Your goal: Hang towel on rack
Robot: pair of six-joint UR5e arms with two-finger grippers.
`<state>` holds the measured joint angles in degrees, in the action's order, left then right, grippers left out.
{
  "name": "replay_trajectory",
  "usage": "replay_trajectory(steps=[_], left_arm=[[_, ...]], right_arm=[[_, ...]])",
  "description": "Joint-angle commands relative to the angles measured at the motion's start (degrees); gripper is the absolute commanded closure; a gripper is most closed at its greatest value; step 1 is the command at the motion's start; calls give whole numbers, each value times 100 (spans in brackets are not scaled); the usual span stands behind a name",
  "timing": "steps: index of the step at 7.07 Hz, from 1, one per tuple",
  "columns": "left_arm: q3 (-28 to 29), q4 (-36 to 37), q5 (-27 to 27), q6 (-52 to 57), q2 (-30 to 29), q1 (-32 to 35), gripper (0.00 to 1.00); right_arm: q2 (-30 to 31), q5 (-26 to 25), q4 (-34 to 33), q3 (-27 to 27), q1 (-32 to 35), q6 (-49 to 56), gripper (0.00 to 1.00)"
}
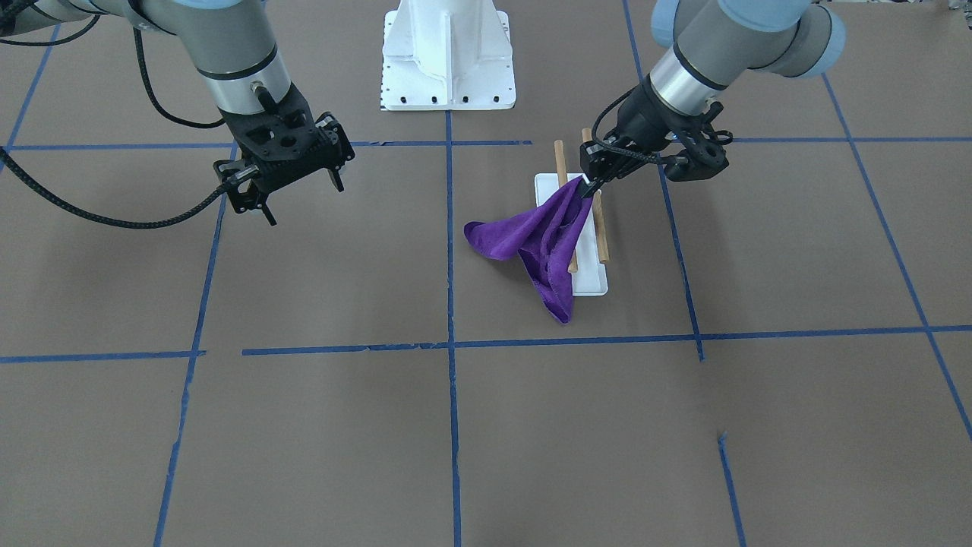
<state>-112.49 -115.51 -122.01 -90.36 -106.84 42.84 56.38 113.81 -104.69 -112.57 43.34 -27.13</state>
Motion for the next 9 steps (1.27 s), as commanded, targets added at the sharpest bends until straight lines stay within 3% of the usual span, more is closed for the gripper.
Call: replay_trajectory(steps=[1, 4, 5, 7, 9], left_arm=[[-81, -24, -7, 1164, 732, 241, 100], [86, -42, 46, 1767, 928, 260, 100], [113, -59, 54, 1793, 937, 251, 1], [113, -42, 46, 1881, 946, 269, 0], [113, 2, 11, 3420, 1312, 714, 0]], right_arm=[[161, 255, -16, 182, 331, 495, 0], [303, 335, -16, 244, 543, 911, 0], [312, 335, -25, 271, 552, 911, 0], [487, 439, -25, 323, 770, 1051, 0], [942, 833, -77, 367, 1392, 1524, 0]])
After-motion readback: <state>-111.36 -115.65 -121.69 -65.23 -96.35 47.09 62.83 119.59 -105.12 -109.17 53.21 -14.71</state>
